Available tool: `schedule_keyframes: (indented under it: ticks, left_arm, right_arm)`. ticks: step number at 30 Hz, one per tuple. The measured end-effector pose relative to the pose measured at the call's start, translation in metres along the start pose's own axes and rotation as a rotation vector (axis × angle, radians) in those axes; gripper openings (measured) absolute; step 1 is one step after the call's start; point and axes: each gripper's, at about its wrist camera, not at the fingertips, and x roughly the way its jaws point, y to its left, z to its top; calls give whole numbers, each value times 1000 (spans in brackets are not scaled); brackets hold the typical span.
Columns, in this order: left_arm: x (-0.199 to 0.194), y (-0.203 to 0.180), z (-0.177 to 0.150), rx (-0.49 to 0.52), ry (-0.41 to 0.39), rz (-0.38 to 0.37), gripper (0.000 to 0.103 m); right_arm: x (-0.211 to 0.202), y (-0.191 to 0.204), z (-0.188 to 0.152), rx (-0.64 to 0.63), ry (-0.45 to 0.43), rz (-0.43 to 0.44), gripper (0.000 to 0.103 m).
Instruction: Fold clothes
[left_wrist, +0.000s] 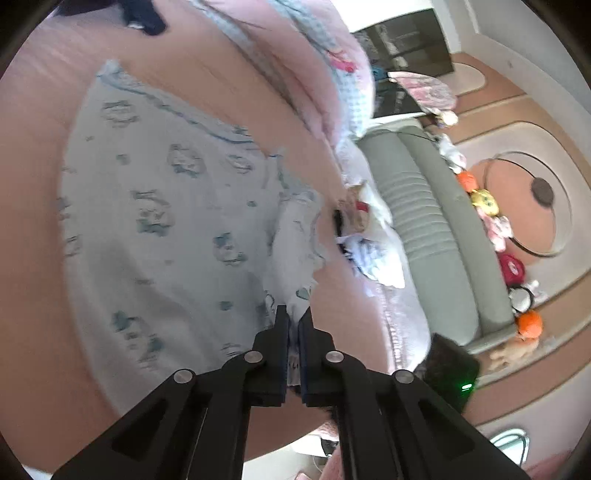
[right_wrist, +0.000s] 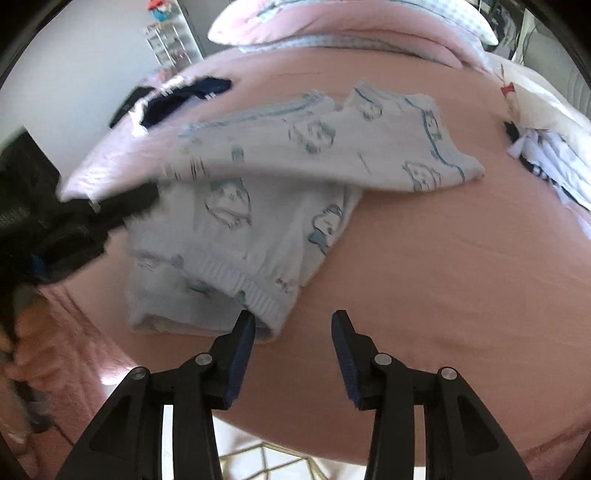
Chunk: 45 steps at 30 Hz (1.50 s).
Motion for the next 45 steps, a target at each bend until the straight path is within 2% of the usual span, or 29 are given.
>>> schedule_keyframes:
  ticks: [3,8,11,13,14,15,16,17,19,20,24,27,32,36,40,42,44,45]
  left_arm:
    - [1,8,-3,-38,12,-14,3]
    - [19,24,-7,-95,98,25,5]
    - [26,24,-8,-90,119,41,7]
    - [30,22,-8,-78,135,20,18]
    - [34,20,-8,-77,141,7,36]
    - [35,20,-7,-77,137,-5,48]
    - [34,23,-8,-75,136,-11,48]
    - [34,22,-8,-64,139,-2,47]
    - [36,18,-10,-21,148,36,12]
    - [34,15,-10,3,147,57,2]
    - [22,3,-7,46,82,46,2]
    - [9,-1,-5,30,37,34,2]
    - [-27,6,-10,1,-28,69,2]
    - [-38,14,-20,-24,-47,111,2]
    - [-45,19,-29,-50,-64,144,2]
    - [-40,31,-31,-92,-40,137,2]
    - [-29,45,-36,-117,-9,227,3]
    - [-25,49,-38,-119,10,265,5]
  right_arm:
    - [-4,6,6,-11,-34,34,43]
    - [29,17,4,-53,32,-17,43]
    - [25,12,1,-44,-3,-6,39]
    - [20,11,2,-48,-24,-6,39]
    - [19,10,3,-40,-33,-2,39]
    - [18,8,4,-31,-40,2,39]
    - [18,7,4,-20,-41,8,39]
    - [19,5,4,-12,-40,11,39]
    - [19,4,2,-7,-34,11,39]
    - [19,3,1,-3,-28,10,39]
    - [12,-2,-2,7,-8,54,40]
    - [1,-6,1,18,-18,103,40]
    - [-15,-15,12,87,-86,189,40]
    - [3,-1,20,65,-49,155,40]
    - [18,17,20,20,-24,165,40]
    - [25,26,19,-14,-12,155,40]
    - [40,27,14,-46,47,71,42]
    - [40,20,12,-22,53,87,44]
